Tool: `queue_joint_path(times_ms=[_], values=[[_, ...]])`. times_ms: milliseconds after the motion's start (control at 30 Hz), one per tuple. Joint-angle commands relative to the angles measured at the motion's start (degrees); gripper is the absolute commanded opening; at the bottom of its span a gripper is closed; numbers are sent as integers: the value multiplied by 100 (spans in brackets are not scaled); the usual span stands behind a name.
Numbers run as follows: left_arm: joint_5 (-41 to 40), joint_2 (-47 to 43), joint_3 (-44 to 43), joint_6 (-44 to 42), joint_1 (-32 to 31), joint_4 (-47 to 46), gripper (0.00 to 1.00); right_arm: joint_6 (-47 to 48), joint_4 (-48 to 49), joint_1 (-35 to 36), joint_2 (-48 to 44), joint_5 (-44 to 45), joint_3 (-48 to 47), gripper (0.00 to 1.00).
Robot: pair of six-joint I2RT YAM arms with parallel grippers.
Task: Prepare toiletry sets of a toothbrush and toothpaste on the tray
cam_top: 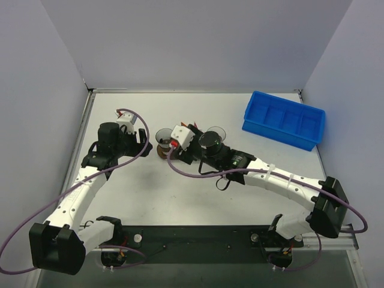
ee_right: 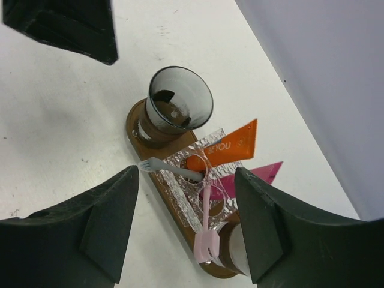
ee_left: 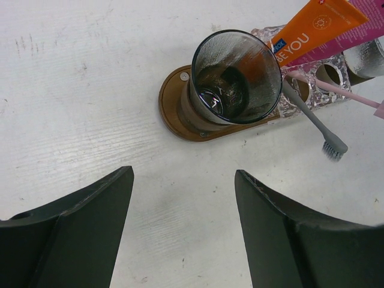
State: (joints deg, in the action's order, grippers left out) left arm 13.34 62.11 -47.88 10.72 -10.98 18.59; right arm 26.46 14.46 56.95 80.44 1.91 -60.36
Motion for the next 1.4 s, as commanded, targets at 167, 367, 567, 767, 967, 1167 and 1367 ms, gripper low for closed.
queue_joint_path(times_ms=[167, 367, 567, 767, 967, 1167, 1367], values=[[-25, -594, 138, -211, 0, -523, 79, -1994, -610, -1132, -1117, -473, 147, 59], [54, -884, 191, -237, 0, -611, 80, -3128, -1217, -2273, -1759, -929, 340, 59], [-50, -1296, 270, -228, 0, -699, 88, -3928, -2148, -3232, -2269, -991, 445, 59], [-357, -1666, 332, -71, 0, -787, 91, -4227, -2474, -3532, -3227, -438, 753, 59], [-482, -1719, 235, 79, 0, -690, 91, -4237, -2685, -3603, -3904, 2, 1000, 61], [-438, -1772, 244, 88, -9, -707, 91, -4272, -2799, -3612, -4072, 72, 1070, 61], [-420, -1781, 253, 70, 0, -708, 91, -4263, -2861, -3621, -4107, 81, 1140, 61]])
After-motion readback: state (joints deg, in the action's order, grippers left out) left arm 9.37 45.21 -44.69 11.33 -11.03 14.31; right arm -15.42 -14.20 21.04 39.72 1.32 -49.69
